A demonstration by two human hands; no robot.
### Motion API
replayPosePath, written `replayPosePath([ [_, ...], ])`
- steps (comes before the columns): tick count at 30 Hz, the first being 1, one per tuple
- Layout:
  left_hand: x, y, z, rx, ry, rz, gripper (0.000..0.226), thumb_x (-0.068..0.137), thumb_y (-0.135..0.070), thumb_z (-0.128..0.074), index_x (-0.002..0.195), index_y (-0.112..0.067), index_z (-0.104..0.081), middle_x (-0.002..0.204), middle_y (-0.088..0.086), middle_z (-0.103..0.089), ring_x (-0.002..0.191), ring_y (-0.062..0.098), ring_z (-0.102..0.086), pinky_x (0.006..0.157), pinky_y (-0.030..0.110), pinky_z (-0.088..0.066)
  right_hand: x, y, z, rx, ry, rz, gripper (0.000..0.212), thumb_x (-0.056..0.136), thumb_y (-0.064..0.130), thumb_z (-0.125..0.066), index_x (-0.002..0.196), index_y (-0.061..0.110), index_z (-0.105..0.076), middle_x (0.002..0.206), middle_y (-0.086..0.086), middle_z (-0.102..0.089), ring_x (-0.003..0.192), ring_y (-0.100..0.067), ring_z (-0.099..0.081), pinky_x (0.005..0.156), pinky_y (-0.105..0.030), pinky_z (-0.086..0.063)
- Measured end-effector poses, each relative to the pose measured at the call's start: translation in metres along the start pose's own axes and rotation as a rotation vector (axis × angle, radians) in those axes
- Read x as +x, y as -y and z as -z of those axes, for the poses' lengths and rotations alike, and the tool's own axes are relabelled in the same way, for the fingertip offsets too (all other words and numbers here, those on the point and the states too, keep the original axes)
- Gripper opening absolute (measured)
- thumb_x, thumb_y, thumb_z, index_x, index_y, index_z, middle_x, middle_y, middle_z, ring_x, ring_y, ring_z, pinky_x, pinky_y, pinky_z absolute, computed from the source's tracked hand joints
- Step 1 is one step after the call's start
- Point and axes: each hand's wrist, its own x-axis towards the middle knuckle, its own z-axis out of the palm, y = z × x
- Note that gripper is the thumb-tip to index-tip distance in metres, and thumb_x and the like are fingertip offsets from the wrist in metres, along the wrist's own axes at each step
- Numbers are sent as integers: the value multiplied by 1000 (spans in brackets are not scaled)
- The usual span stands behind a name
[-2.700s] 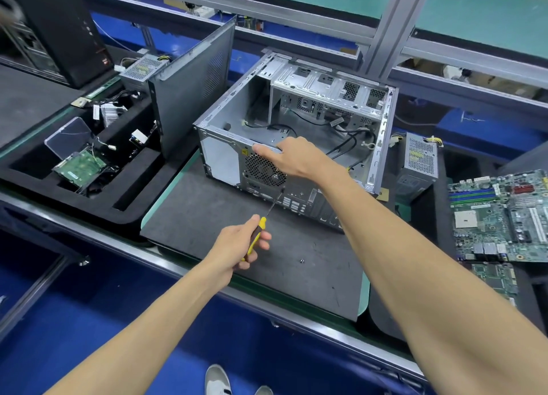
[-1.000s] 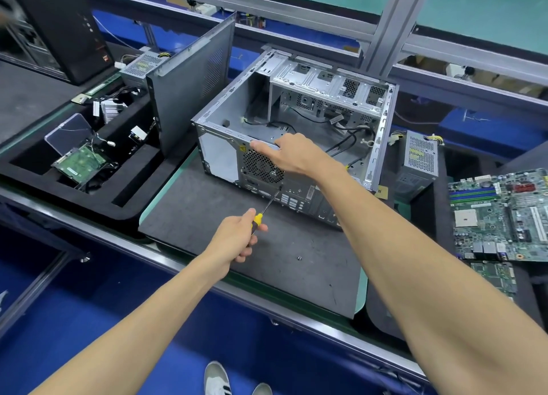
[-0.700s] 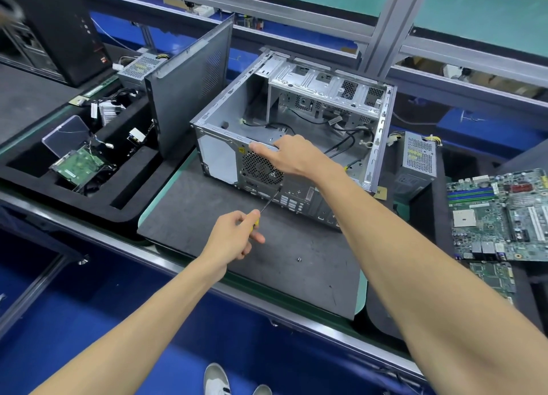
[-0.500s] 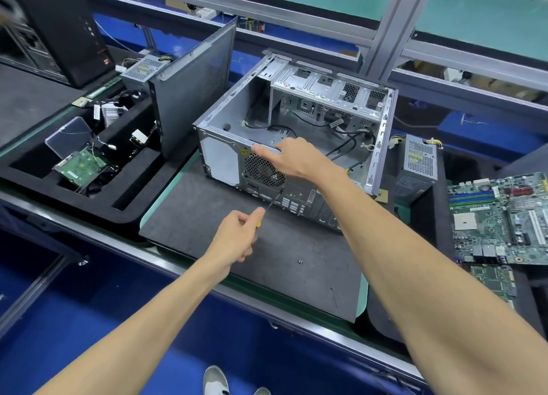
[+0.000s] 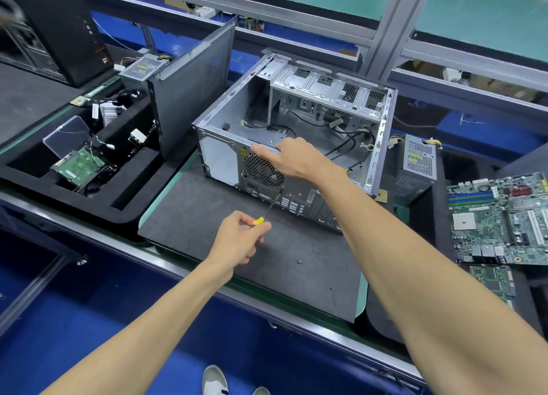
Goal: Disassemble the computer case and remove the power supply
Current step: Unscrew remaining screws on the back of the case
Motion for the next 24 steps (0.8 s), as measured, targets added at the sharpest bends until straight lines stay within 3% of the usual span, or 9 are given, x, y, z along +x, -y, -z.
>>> replayPosePath([
  [2, 0, -3, 0, -47, 66, 63, 30, 99, -36, -57, 89, -9, -59, 61, 1, -66, 39, 13, -39, 36, 19, -25, 0, 0, 0, -8, 1, 9, 77, 90, 82, -28, 63, 12, -43, 58, -5, -50, 56, -20, -48, 52, -33, -33],
  [5, 0, -12, 0, -61, 149, 175, 48, 106, -41, -37, 93, -7, -69, 56, -2, -59, 38, 12, -40, 35, 18, -27, 1, 0, 0, -10, 4, 16, 76, 91, 81, -28, 63, 12, -43, 59, -5, -49, 56, -20, -48, 52, -33, -32],
  [8, 0, -18, -2, 49, 92, 66, 38, 96, -52, -54, 95, -15, -55, 59, -4, -51, 39, 13, -37, 36, 19, -26, 1, -1, -1, -14, 7, 10, 77, 90, 82, -28, 64, 12, -45, 60, -5, -51, 57, -20, -49, 53, -34, -33],
  [11, -2, -14, -3, 87, 21, -51, 30, 90, -33, -72, 94, -13, -51, 63, 1, -63, 39, 12, -39, 35, 20, -28, 1, -1, -1, -12, 9, 10, 78, 89, 84, -27, 65, 13, -49, 62, -4, -54, 59, -18, -52, 53, -33, -34],
  [14, -1, -16, -2, 43, 26, -39, 23, 93, -25, -69, 91, -10, -52, 75, 4, -76, 44, 14, -51, 39, 22, -35, 1, -2, -2, -15, -4, 8, 78, 89, 84, -27, 63, 13, -47, 60, -4, -53, 57, -18, -50, 52, -33, -32],
  [19, 8, -24, 0, -25, 171, 109, 14, 100, -14, -56, 92, -4, -59, 86, 12, -77, 51, 15, -60, 43, 24, -46, 0, 0, 0, -7, -9, 12, 77, 90, 83, -28, 60, 13, -42, 58, -4, -48, 55, -18, -45, 51, -33, -30],
  [24, 16, -26, -14, -13, 138, 128, 17, 100, -10, -45, 106, -2, -59, 70, 8, -66, 46, 16, -49, 43, 25, -40, -1, 1, 2, 5, -3, 6, 75, 92, 80, -30, 60, 13, -38, 56, -5, -46, 54, -19, -45, 52, -34, -32],
])
